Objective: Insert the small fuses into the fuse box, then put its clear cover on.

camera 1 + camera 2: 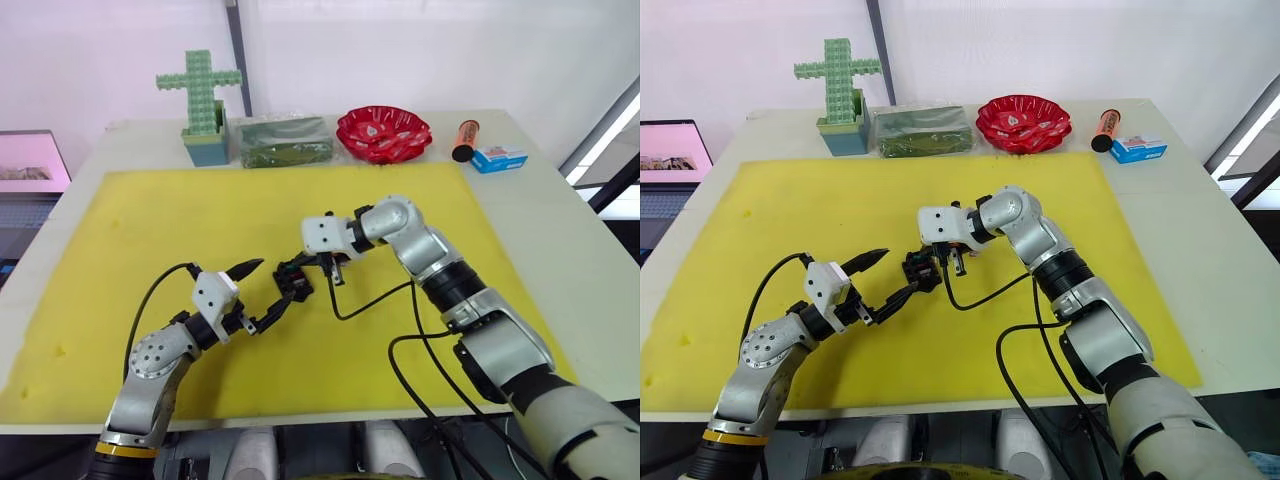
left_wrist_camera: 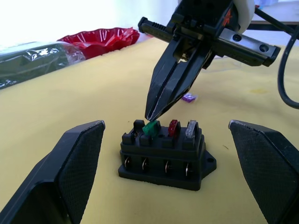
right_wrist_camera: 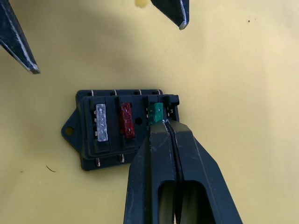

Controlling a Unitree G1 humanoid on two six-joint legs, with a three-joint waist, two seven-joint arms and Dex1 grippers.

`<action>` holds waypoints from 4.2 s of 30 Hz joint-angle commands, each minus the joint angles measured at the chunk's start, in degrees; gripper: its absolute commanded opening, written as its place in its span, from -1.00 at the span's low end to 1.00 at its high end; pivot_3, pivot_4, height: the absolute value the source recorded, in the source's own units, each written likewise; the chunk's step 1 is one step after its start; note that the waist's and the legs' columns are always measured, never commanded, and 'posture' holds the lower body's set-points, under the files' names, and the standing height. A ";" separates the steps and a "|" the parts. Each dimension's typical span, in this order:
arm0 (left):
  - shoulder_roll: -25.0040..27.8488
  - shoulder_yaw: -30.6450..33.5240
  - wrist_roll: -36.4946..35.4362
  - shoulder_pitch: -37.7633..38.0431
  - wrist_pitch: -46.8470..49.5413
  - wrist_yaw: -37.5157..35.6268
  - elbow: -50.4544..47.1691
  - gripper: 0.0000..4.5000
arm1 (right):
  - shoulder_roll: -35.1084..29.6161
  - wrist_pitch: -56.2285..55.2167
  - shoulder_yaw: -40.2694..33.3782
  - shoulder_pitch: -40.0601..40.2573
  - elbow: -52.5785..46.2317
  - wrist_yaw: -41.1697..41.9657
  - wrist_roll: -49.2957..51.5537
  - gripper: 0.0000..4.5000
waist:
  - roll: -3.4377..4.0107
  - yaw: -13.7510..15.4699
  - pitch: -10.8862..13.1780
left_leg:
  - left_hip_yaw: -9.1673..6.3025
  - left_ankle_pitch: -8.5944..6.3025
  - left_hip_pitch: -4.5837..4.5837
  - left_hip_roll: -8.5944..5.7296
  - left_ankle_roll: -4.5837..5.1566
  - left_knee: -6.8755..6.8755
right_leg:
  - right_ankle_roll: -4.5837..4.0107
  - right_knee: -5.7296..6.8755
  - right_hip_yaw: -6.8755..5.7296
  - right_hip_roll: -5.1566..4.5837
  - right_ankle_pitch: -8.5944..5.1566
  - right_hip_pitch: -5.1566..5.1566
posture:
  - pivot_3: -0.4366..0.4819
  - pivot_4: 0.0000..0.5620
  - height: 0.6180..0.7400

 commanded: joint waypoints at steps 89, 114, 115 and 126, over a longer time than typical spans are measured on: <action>8.60 1.60 -6.21 0.41 2.34 -9.16 -7.41 1.00 | 0.05 76.88 -34.51 5.21 3.98 -31.64 44.27 0.98 | -0.22 -0.21 0.47 | -0.06 0.01 -0.95 0.02 0.01 0.22 | 0.05 -0.05 -0.02 0.15 0.03 -0.77 | -0.05 -0.47 1.00; 8.33 1.42 -6.22 -0.37 3.21 -8.56 -7.54 1.00 | -1.31 75.08 -35.06 11.06 -0.63 -37.00 41.32 -0.99 | -0.46 0.28 0.32 | -0.15 0.01 -0.90 0.01 0.01 0.32 | 0.01 -0.04 -0.03 0.12 0.01 -0.60 | -0.05 -0.47 1.00; 8.33 1.43 -6.23 -0.35 3.29 -8.55 -7.59 1.00 | -1.34 75.18 -35.80 11.16 -1.27 -37.26 41.62 -0.99 | -0.46 0.33 0.32 | -0.15 0.01 -0.90 0.01 0.01 0.32 | 0.01 -0.04 -0.03 0.12 0.01 -0.60 | -0.05 -0.47 1.00; 8.92 2.42 -6.73 1.70 3.40 -8.93 -8.52 1.00 | 12.26 90.33 -63.21 20.79 -34.64 -65.00 61.32 -0.99 | -0.27 0.73 0.44 | -0.19 0.01 -1.10 -0.05 0.00 0.25 | 0.02 -0.12 -0.06 0.00 0.01 -0.74 | -0.05 -0.47 1.00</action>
